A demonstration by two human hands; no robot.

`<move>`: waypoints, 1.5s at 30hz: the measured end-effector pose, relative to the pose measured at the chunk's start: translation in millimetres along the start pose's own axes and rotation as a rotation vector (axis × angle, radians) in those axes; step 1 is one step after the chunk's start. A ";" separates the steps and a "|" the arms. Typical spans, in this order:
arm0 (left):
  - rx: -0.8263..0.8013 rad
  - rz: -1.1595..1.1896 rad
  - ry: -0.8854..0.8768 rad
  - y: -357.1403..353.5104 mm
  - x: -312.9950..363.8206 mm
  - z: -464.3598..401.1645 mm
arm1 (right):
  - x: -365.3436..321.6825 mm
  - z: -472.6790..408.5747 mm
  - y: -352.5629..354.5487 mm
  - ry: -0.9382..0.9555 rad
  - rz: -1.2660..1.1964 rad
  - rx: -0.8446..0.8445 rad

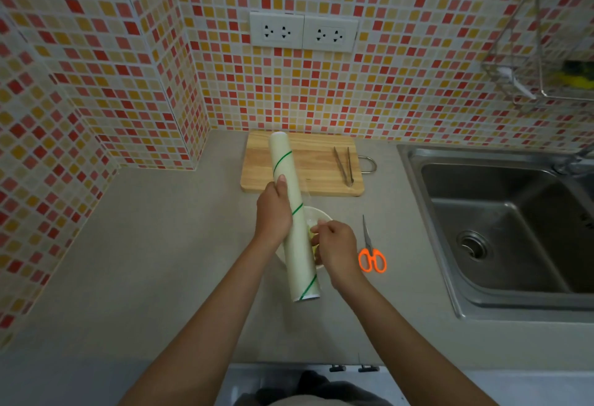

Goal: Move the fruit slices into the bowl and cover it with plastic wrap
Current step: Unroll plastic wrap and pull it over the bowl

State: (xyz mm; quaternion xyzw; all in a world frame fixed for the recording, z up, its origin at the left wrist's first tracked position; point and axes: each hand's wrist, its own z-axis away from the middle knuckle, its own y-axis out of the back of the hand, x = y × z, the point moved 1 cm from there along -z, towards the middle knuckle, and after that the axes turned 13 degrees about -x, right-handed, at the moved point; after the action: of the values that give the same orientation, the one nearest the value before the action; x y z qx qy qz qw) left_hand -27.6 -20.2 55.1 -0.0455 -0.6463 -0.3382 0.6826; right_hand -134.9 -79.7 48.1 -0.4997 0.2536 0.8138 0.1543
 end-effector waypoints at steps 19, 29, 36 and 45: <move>-0.031 0.110 -0.037 5.8 -5.8 -4.0 | -3.9 3.1 -1.7 0.079 0.192 0.049; -0.024 0.219 -0.076 1.9 -2.6 -4.0 | -5.1 8.5 -13.9 0.082 -0.050 0.055; -0.123 0.135 0.004 6.1 -7.1 -4.2 | -3.2 9.6 -11.5 0.161 0.289 0.056; -0.109 0.212 -0.001 4.5 -1.6 -8.7 | -9.5 2.9 9.6 0.088 0.182 -0.030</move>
State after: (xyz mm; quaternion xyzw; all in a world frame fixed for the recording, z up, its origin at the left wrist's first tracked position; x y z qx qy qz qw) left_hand -17.8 -20.4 53.9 -0.1509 -0.6186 -0.2989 0.7108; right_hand -137.6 -86.0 60.1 -0.5119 0.2923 0.8055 0.0611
